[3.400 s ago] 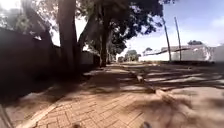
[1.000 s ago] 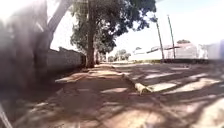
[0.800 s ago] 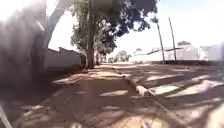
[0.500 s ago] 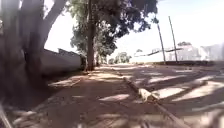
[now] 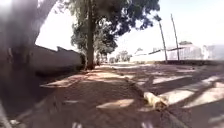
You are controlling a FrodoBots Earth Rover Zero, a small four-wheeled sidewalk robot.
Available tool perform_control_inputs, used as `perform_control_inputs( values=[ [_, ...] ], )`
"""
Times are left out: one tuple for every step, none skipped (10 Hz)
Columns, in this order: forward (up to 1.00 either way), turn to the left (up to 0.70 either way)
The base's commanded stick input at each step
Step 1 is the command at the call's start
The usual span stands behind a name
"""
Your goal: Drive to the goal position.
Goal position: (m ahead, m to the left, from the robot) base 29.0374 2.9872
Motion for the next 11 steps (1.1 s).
perform_control_inputs(
  values=[
    [0.7, 0.0],
    [0.7, 0.0],
    [0.7, 0.0],
    [0.7, 0.0],
    [0.7, 0.0],
    [0.7, 0.0],
    [0.7, 0.0],
    [0.7, 0.0],
    [0.7, 0.0],
    [0.7, 0.0],
    [0.7, 0.0]
  ],
)
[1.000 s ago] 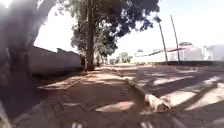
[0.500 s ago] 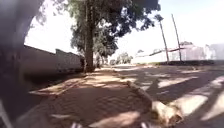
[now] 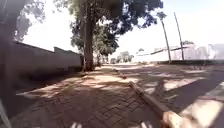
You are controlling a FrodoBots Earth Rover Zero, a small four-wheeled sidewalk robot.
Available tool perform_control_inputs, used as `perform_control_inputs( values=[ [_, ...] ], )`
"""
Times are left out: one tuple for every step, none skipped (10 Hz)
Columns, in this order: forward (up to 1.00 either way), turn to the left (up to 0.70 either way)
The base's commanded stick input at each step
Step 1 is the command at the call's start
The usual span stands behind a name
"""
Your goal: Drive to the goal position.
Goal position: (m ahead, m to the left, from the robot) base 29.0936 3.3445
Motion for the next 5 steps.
perform_control_inputs(
  values=[
    [0.7, 0.0],
    [0.7, 0.0],
    [0.7, 0.0],
    [0.7, 0.0],
    [0.7, 0.0]
  ],
)
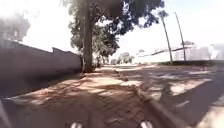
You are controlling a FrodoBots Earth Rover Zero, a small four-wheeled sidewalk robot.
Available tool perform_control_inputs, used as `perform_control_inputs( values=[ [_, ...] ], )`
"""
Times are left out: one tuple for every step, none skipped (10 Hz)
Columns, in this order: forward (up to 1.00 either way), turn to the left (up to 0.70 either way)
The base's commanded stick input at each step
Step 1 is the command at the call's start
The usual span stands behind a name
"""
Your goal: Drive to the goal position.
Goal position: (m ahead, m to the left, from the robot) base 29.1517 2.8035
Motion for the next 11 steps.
perform_control_inputs(
  values=[
    [0.7, 0.0],
    [0.7, 0.0],
    [0.7, 0.0],
    [0.7, 0.0],
    [0.7, 0.0],
    [0.7, 0.0],
    [0.7, 0.0],
    [0.7, 0.0],
    [0.7, 0.0],
    [0.7, 0.0],
    [0.7, 0.0]
  ],
)
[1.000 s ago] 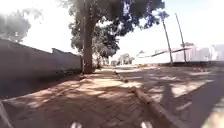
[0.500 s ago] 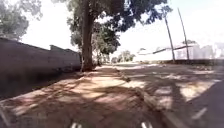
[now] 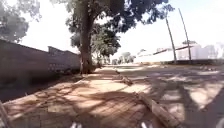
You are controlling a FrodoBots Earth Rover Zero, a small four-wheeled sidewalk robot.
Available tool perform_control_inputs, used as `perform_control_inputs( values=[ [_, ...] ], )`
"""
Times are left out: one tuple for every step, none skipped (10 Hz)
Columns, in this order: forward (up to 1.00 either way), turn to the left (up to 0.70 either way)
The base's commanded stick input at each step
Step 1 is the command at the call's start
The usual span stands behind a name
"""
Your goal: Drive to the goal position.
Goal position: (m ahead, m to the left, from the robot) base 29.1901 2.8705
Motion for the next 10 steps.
perform_control_inputs(
  values=[
    [0.7, 0.0],
    [0.7, 0.0],
    [0.7, 0.0],
    [0.7, 0.0],
    [0.7, 0.0],
    [0.7, 0.0],
    [0.7, 0.0],
    [0.7, 0.0],
    [0.7, 0.0],
    [0.7, 0.0]
  ],
)
